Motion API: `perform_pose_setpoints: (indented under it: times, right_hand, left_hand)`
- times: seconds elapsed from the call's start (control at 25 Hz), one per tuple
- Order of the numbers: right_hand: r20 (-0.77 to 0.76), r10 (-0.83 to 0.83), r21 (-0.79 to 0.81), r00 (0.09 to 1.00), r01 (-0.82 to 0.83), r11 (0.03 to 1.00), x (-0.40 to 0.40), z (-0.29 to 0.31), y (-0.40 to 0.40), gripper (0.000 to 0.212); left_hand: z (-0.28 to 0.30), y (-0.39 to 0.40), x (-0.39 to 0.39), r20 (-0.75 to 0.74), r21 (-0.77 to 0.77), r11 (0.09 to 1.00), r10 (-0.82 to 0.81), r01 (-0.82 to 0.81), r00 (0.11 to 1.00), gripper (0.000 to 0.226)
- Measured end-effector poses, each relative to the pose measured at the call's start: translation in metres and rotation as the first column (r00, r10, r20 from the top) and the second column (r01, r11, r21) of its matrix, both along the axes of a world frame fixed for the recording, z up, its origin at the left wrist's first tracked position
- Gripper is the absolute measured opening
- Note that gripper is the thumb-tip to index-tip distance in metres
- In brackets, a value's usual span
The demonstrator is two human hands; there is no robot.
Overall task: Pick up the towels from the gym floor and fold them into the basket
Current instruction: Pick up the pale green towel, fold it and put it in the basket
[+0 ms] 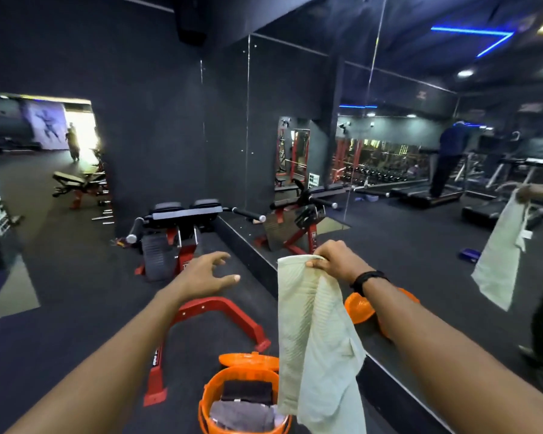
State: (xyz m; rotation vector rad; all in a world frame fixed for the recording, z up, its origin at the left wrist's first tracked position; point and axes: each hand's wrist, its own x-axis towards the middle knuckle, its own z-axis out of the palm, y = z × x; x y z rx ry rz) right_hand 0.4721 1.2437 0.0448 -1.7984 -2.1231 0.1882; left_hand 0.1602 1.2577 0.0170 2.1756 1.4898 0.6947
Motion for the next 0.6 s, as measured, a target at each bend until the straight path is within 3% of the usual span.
perform_pose_setpoints:
  times: [0.12,0.32,0.48,0.6]
  right_hand:
    - [-0.015,0.06,0.008,0.998,-0.059,0.998,0.023,0.006,0.019,0.04]
    - [-0.051,0.121,0.043,0.991,-0.119,0.992,0.045,0.006,0.047,0.036]
    - [-0.044,0.069,0.032,0.997,-0.067,0.997,0.068,-0.006,0.078,0.028]
    - [-0.017,0.005,-0.124,1.0,-0.007,0.992,0.087,-0.023,0.111,0.016]
  left_hand:
    - [0.011,0.014,0.073,0.108,0.013,0.998,-0.058,0.057,0.992,0.059]
    - [0.016,0.052,0.149,0.158,0.119,0.988,-0.113,0.095,0.981,0.013]
    - [0.025,0.103,0.169,0.28,0.182,0.983,-0.072,0.02,0.957,0.011]
    - [0.037,0.148,0.168,0.331,0.212,0.975,-0.012,-0.062,0.944,0.013]
